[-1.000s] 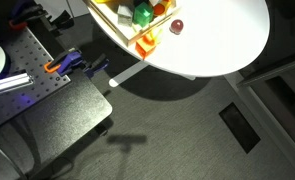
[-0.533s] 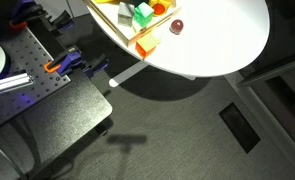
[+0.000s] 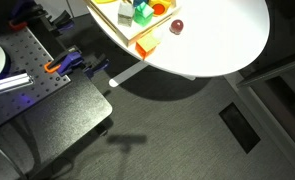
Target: Pick up the black and white object and then place it on the tray
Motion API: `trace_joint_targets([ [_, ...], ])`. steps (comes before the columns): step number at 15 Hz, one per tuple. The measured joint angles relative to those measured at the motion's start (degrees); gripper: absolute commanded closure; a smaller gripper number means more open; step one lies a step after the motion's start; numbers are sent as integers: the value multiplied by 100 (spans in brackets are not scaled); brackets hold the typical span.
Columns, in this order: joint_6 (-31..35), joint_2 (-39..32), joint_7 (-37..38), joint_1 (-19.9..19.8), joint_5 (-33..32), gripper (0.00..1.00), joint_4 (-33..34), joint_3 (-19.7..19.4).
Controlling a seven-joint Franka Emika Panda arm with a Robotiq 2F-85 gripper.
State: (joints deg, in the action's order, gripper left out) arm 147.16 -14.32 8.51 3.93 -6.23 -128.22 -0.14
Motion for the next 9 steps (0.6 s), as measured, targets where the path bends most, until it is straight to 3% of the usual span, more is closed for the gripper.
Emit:
trace_joint_targets([
  [7, 235, -294, 160, 132, -148, 3, 148, -95],
  [9, 248, -323, 161, 132, -173, 0, 150, -148],
])
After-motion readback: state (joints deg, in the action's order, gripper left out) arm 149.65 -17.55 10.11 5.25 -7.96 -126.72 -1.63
